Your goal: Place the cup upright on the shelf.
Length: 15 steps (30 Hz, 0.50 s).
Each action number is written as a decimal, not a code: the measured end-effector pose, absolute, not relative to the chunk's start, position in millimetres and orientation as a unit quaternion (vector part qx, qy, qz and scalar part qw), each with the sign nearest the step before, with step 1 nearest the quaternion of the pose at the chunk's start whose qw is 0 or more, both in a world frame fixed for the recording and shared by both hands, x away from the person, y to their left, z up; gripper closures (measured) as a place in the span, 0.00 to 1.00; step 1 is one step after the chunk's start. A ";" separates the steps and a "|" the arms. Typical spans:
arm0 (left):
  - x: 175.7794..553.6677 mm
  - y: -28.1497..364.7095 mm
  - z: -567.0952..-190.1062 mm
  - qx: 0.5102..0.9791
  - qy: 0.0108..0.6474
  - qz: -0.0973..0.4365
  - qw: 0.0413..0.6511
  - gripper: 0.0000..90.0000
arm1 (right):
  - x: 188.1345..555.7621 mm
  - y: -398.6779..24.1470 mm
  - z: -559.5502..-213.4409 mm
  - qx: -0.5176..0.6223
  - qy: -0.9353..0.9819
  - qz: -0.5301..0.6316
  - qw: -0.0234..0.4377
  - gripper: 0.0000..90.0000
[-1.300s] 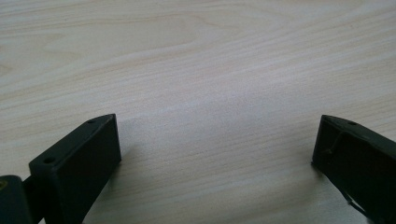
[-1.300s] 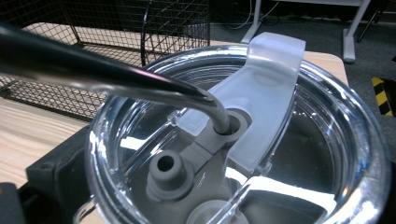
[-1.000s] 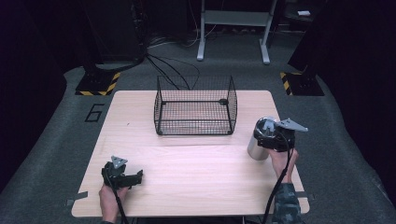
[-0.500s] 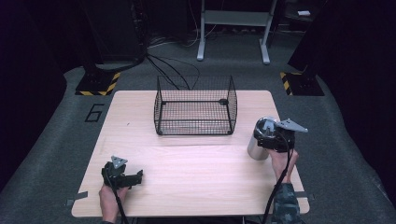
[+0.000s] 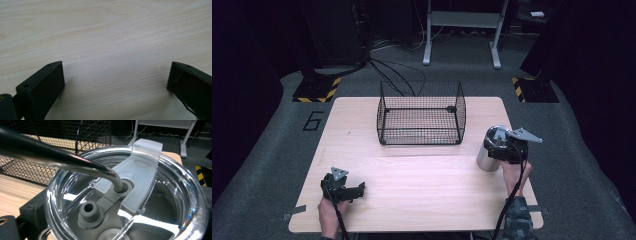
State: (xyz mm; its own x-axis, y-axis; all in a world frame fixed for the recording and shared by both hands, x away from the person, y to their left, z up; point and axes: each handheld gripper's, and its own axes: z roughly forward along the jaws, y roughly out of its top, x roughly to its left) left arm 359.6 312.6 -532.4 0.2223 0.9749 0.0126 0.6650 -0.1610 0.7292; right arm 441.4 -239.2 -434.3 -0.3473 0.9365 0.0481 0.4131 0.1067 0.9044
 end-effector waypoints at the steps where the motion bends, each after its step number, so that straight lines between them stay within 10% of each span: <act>1: 359.6 312.5 -532.5 0.718 0.571 0.252 0.308 0.01 | 440.8 -239.0 -433.8 0.493 0.685 0.451 0.291 0.03; 15: 359.7 313.1 -532.2 0.720 0.571 0.249 0.307 0.01 | 431.0 -232.5 -417.8 0.476 0.691 0.456 0.296 0.03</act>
